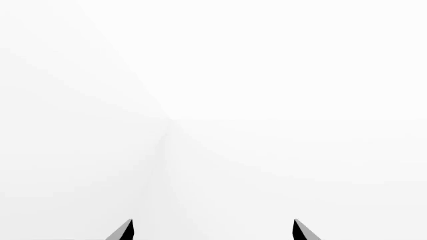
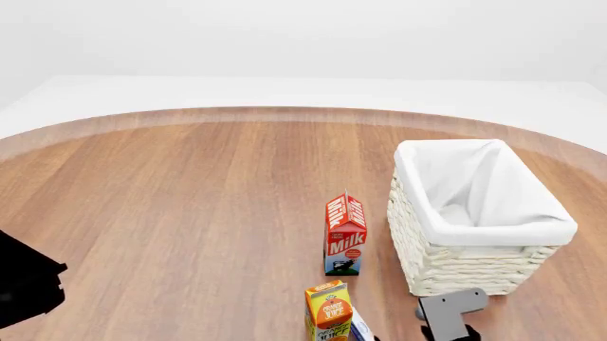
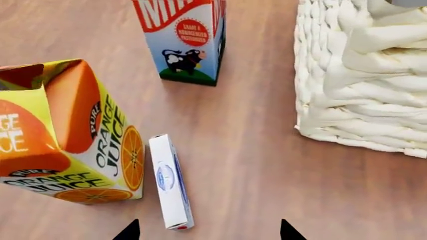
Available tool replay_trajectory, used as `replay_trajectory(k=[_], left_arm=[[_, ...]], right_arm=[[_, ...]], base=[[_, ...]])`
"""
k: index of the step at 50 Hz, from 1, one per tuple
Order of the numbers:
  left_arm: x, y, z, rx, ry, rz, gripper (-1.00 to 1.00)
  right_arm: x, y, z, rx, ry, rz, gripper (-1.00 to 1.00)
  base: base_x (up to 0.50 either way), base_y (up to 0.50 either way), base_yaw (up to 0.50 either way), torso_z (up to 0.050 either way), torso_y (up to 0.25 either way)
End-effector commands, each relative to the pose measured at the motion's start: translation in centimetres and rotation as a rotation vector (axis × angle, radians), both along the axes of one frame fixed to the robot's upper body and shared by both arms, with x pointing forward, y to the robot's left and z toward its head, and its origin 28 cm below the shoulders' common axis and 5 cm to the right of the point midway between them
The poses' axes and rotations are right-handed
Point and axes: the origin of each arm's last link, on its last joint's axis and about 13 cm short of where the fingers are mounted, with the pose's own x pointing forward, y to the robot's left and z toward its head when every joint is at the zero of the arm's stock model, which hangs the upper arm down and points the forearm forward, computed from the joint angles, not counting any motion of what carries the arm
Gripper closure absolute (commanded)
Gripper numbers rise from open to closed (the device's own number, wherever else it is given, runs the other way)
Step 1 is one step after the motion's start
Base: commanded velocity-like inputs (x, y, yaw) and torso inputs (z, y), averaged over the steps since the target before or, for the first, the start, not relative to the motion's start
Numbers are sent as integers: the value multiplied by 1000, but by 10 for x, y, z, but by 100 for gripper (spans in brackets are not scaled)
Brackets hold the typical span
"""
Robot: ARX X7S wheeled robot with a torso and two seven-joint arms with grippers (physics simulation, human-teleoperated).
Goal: Pick up the cream cheese box and the butter, and put them in the basket.
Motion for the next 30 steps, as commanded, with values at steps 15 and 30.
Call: replay_trajectory(k=[15, 30], left_arm=[[-1, 4, -2, 16, -5, 15, -100], [-1, 4, -3, 18, -6, 15, -100]], right_arm=[[17, 15, -10, -50, -14, 105, -100], [19, 13, -23, -64, 18, 98, -100]], base=[[0, 0, 0, 0, 0], [0, 0, 0, 0, 0]])
